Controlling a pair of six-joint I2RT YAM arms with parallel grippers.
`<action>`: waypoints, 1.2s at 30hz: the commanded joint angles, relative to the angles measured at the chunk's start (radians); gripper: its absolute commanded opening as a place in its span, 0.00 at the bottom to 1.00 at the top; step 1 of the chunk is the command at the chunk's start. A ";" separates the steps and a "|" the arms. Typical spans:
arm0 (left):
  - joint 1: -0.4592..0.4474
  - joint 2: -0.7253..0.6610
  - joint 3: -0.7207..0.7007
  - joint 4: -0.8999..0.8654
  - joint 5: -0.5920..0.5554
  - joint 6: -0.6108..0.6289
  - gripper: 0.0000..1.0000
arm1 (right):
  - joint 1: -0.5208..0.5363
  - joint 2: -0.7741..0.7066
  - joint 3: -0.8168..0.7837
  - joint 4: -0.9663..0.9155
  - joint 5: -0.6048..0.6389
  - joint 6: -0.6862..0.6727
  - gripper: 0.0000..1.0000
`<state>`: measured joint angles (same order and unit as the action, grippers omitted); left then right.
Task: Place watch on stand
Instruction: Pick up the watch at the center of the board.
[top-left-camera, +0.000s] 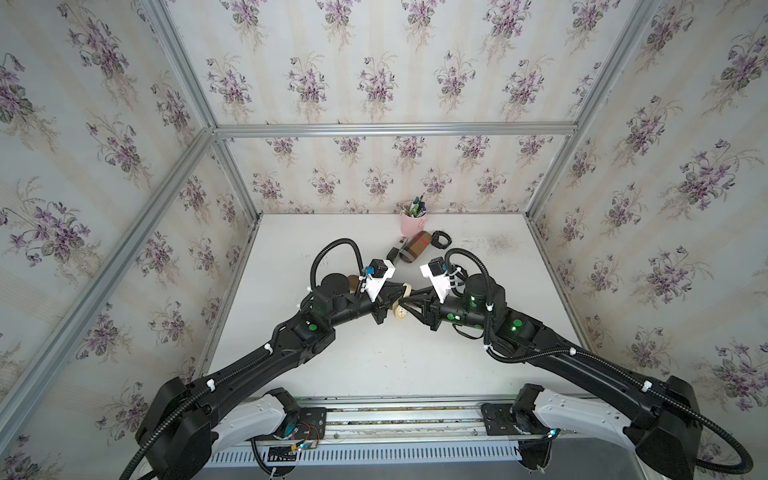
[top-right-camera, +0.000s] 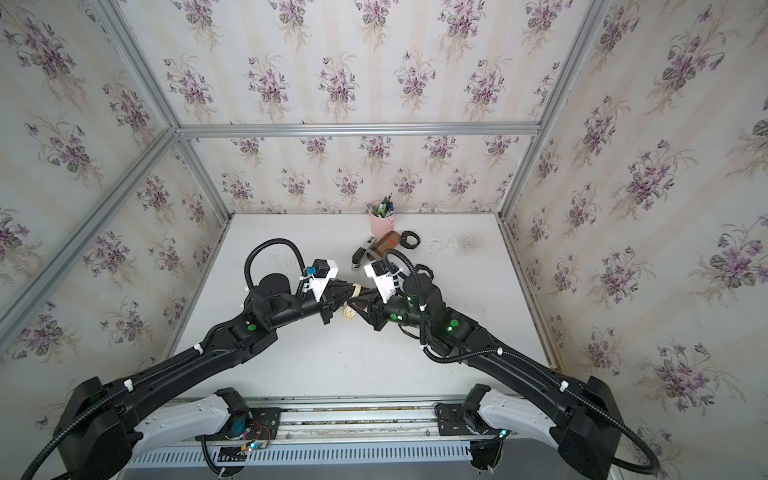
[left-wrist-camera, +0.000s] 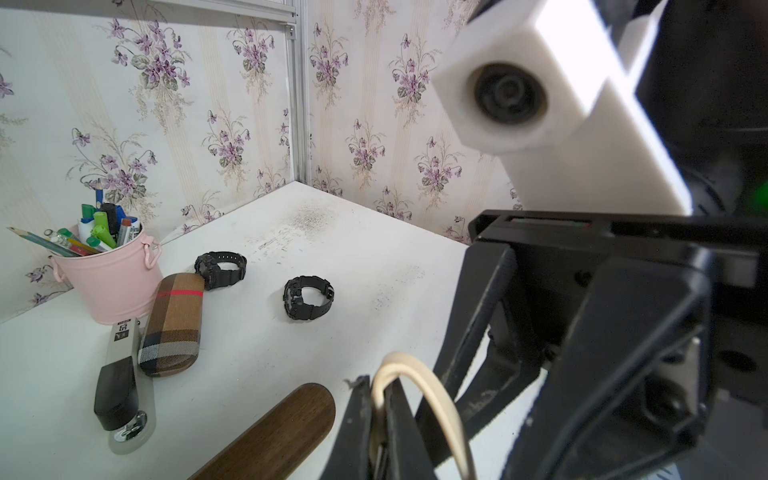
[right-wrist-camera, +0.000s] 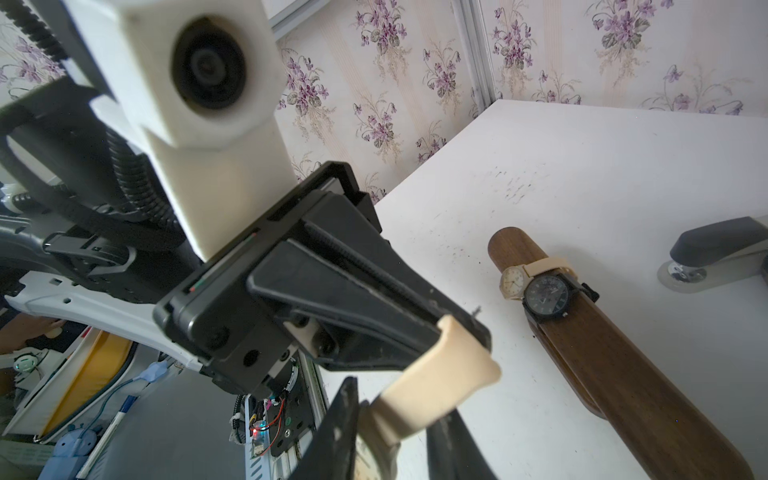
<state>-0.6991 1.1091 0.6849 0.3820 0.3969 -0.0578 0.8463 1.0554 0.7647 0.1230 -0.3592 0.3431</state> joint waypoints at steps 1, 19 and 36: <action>0.000 0.003 -0.006 0.080 0.021 -0.026 0.07 | 0.003 0.004 -0.002 0.069 -0.013 0.020 0.27; 0.000 -0.008 -0.048 0.121 -0.029 -0.077 0.20 | 0.007 -0.027 -0.021 0.102 0.020 0.028 0.04; 0.008 -0.064 -0.002 -0.177 -0.515 -0.247 0.69 | -0.019 -0.079 -0.026 0.027 0.199 0.031 0.00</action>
<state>-0.6922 1.0592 0.6804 0.2752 -0.0372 -0.2752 0.8303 0.9878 0.7391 0.1490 -0.1932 0.3737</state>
